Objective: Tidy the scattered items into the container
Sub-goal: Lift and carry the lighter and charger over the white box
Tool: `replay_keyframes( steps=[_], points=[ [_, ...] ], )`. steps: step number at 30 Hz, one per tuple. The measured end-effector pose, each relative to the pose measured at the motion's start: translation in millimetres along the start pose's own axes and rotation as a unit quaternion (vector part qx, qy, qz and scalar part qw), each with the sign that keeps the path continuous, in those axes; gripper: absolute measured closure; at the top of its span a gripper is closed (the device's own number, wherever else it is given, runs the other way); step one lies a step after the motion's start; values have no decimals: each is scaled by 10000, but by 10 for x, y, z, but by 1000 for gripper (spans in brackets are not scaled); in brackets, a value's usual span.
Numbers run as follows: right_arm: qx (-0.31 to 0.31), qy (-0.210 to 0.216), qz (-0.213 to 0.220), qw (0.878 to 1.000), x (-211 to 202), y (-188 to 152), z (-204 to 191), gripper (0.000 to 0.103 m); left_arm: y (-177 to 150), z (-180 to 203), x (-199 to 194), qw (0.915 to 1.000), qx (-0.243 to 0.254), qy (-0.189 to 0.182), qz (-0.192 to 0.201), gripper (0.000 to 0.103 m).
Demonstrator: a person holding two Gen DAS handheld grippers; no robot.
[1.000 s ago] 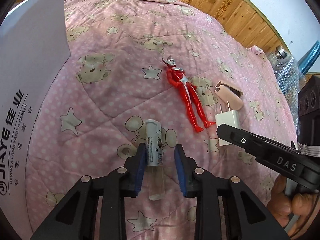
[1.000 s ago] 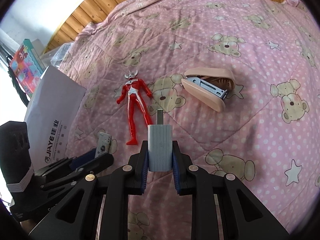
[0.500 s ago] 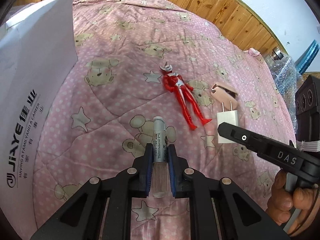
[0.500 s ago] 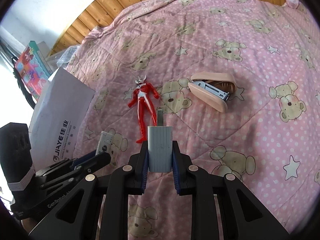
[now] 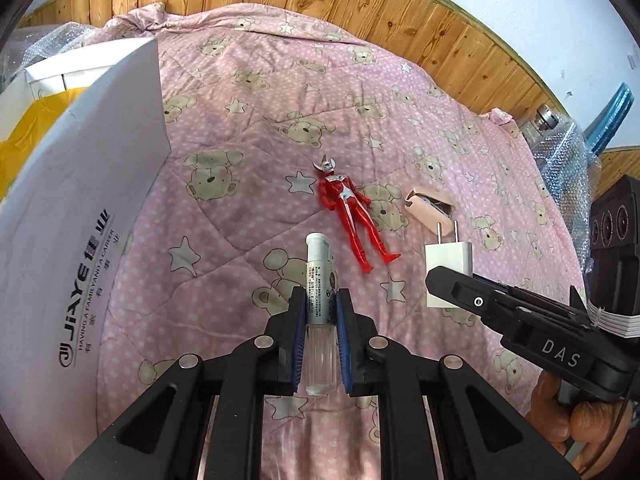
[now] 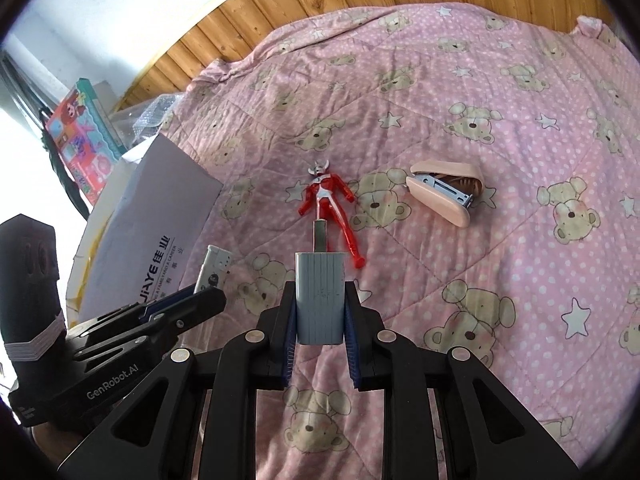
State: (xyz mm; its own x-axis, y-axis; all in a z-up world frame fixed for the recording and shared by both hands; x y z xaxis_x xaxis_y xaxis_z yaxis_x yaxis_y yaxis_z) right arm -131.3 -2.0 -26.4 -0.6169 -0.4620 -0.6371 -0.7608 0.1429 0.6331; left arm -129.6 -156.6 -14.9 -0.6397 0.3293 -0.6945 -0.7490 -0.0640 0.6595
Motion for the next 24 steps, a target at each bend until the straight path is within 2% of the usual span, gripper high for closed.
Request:
replay_keyframes(
  steps=[11,24],
  points=[
    [-132,129,147,9997,-220,-29,-290,81,94,40,-373,9995,-38,-134,288,88],
    [-448,378,236,9980,-326,-14,-784,81,209,-155,-806,9973,-298,-190,651,88]
  ],
)
Point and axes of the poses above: each gripper's, at about its wrist camera, not at the fingertips, and x roughly the way its jaws point, z to its right, y to its top, the point moved 3 cm from there along x, roughly the way its jaws point, and after that the axes turned 15 degrees about z, right-handed, at the moved point
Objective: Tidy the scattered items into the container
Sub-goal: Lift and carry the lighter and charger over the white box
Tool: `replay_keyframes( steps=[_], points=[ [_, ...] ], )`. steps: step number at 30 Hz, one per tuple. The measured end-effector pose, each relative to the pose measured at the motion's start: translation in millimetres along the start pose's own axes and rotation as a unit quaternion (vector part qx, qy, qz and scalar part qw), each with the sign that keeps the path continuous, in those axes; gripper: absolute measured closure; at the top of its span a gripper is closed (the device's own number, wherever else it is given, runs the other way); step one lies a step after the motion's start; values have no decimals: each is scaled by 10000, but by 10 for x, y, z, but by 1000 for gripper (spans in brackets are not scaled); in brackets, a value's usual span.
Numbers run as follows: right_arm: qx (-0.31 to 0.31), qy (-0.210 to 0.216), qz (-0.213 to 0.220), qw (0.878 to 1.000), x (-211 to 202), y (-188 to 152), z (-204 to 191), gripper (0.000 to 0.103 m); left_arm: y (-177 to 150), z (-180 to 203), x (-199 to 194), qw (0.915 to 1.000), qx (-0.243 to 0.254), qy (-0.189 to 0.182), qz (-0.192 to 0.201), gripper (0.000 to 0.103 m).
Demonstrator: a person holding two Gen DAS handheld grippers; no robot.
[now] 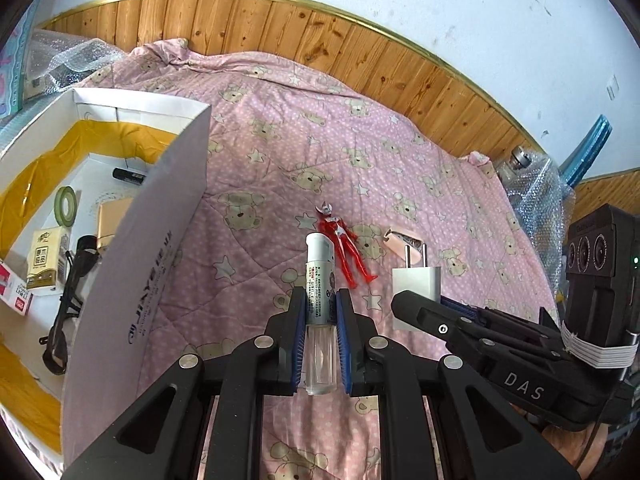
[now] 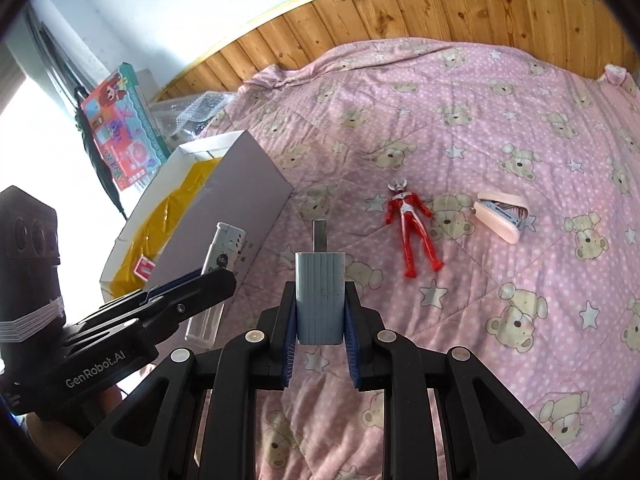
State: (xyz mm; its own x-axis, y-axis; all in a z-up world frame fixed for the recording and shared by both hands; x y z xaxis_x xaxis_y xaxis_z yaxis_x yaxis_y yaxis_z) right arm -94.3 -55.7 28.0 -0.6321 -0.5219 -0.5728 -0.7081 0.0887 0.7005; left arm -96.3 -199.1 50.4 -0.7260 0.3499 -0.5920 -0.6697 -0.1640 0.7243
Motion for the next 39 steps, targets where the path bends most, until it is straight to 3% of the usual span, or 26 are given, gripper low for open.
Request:
replay_keyframes(
  steps=[39],
  points=[
    [-971,633,66,9932,155,333,-1490,81,502,-816,-859,9946,-662,170,787,88]
  ],
)
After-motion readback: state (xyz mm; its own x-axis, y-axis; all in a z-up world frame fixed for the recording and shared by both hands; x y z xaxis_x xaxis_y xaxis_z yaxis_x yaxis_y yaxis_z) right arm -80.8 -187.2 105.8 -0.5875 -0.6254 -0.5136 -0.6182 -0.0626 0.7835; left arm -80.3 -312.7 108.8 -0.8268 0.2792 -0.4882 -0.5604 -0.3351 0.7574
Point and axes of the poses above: each gripper's, at about its wrist camera, not at the fingertips, and x roughly the way its jaws point, z to its right, y to its top, the point moved 3 cm from there along x, roughly the way its jaws point, and after that the axes turned 15 degrees about z, right-handed, at the moved point
